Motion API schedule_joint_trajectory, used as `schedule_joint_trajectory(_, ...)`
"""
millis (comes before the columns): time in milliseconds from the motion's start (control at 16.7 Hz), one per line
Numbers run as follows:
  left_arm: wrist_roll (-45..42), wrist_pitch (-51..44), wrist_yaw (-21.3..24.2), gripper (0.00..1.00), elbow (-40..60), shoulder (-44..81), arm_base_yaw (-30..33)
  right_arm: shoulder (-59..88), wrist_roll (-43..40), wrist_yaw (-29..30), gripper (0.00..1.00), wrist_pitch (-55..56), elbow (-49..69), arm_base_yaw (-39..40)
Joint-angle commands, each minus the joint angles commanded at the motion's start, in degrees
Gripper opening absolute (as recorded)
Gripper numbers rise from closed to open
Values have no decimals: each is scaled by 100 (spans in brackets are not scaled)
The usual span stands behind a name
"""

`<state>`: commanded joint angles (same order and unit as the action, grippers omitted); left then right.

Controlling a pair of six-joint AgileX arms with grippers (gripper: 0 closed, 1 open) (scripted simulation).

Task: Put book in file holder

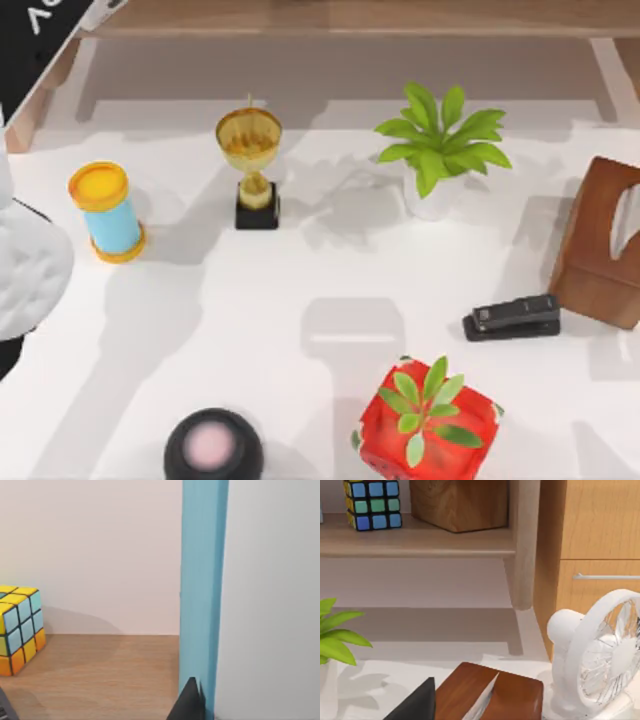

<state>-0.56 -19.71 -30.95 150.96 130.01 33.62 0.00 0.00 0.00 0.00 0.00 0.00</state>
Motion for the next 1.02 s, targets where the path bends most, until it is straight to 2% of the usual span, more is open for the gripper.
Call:
schedule_joint_trajectory(240,-63,-15,61,0,-96,-147,-33,0,0,0,100,0,0,0)
schedule_joint_trajectory(420,-348,-161,377,0,-559,-726,-227,0,0,0,100,0,0,0)
schedule_joint_trajectory(660,-1046,-454,1097,0,-1669,-1953,-711,0,0,0,100,0,0,0)
schedule_joint_trajectory(1020,-2600,-816,2506,0,-4025,-4046,-1768,0,0,0,100,0,0,0)
